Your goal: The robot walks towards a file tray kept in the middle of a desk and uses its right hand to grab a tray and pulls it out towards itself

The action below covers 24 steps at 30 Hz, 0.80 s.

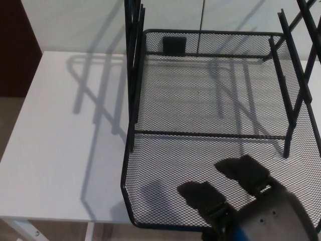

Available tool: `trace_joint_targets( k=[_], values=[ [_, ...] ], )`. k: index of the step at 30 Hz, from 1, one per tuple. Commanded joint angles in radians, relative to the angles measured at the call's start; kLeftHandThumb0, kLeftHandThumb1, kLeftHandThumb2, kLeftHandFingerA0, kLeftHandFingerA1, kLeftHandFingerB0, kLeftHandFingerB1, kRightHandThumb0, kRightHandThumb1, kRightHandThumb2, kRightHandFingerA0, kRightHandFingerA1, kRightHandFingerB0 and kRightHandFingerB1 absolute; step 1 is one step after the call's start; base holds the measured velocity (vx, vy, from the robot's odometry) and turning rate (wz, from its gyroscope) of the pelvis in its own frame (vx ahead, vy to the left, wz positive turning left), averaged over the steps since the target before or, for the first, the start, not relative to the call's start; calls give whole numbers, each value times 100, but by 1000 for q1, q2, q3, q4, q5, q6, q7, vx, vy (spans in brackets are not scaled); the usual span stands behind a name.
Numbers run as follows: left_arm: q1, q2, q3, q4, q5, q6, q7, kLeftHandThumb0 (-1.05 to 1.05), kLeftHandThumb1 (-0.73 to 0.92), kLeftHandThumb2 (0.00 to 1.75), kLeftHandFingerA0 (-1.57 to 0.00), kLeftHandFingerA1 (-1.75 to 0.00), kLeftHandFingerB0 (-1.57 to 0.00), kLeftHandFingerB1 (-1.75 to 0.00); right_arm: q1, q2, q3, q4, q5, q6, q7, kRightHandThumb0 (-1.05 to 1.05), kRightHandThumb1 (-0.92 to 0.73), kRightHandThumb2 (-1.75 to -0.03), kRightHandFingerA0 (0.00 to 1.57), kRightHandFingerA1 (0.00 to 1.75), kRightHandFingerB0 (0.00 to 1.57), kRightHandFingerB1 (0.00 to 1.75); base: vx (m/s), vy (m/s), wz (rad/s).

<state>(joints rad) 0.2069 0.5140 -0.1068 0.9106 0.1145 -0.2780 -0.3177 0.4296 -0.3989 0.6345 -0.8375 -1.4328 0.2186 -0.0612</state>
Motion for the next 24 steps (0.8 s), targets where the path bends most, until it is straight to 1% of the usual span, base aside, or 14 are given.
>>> trace_joint_targets(
  k=[1, 2, 4, 5, 6, 9, 10, 13, 14, 17, 18, 19, 22, 24],
  values=[
    [-30, 51, -19, 17, 54, -16, -9, -43, 45, 82, -60, -59, -49, -59, 404, -564, -1093, -210, 1699, -892, 187, -50, -65, -59, 21, 62, 35, 41, 0, 0, 0],
    [-30, 53, -15, 11, 50, -15, -12, -41, 50, 56, -64, -45, -56, -51, 415, -565, -1237, -210, 1808, -869, 295, -49, -63, -60, 25, 52, 37, 34, 0, 0, 0],
    [-31, 53, -11, 11, 43, -18, -20, -37, 53, 56, -63, -44, -56, -50, 406, -575, -1315, -210, 1891, -831, 368, -46, -63, -60, 28, 49, 37, 33, 0, 0, 0],
    [-32, 52, -9, 15, 39, -22, -24, -36, 53, 56, -64, -44, -56, -51, 414, -577, -1351, -210, 1928, -815, 396, -43, -52, -80, 26, 55, 30, 45, 0, 0, 0],
    [-34, 51, -11, 20, 42, -23, -19, -36, 53, 56, -64, -44, -56, -51, 440, -571, -1375, -210, 1929, -815, 394, -44, -66, -60, 31, 50, 36, 34, 0, 0, 0],
    [-34, 50, -10, 22, 41, -23, -18, -35, 52, 56, -63, -44, -56, -51, 503, -557, -1414, -210, 1890, -853, 367, -48, -67, -60, 32, 49, 33, 36, 0, 0, 0],
    [-25, 46, -14, 12, 44, -30, -14, -37, 52, 56, -64, -44, -56, -51, 643, -522, -1397, -210, 1842, -954, 308, -48, -62, -58, 35, 46, 37, 35, 0, 0, 0],
    [-34, 45, -13, 13, 42, -21, -19, -37, 52, 56, -63, -43, -55, -51, 613, -512, -1346, -210, 1843, -997, 227, -39, -62, -57, 48, 54, 52, 38, 0, 0, 0],
    [-40, 46, -13, 19, 42, -22, -19, -37, 52, 56, -64, -43, -56, -50, 593, -516, -1340, -210, 1891, -1000, 234, -44, -69, -60, 42, 55, 48, 37, 0, 0, 0],
    [-54, 51, -15, 24, 49, -16, -16, -35, 52, 56, -63, -43, -55, -50, 359, -516, -1429, -210, 2149, -886, 365, -38, -59, -57, 46, 50, 55, 40, 0, 0, 0],
    [-52, 56, -19, 1, 54, -8, -17, -34, 54, 56, -64, -43, -55, -49, 240, -507, -1560, -155, 2319, -799, 537, -59, -54, -57, 43, 46, 51, 37, 0, 0, 0],
    [-50, 58, -22, -5, 59, -10, -15, -34, 54, 56, -65, -43, -55, -49, 224, -493, -1556, -143, 2334, -840, 493, -57, -54, -58, 61, 46, 69, 41, 0, 0, 0],
    [-63, 56, -12, 11, 42, -14, -32, -35, 53, 56, -66, -44, -56, -50, 511, -374, -1597, -162, 2421, -937, 496, -52, -49, -56, 67, 50, 78, 45, 0, 0, 0],
    [-55, 58, -12, -6, 42, -7, -32, -36, 53, 56, -64, -43, -57, -48, 642, -334, -1522, -180, 2423, -1015, 503, -53, -60, -58, 61, 59, 80, 45, 0, 0, 0]
  ],
)
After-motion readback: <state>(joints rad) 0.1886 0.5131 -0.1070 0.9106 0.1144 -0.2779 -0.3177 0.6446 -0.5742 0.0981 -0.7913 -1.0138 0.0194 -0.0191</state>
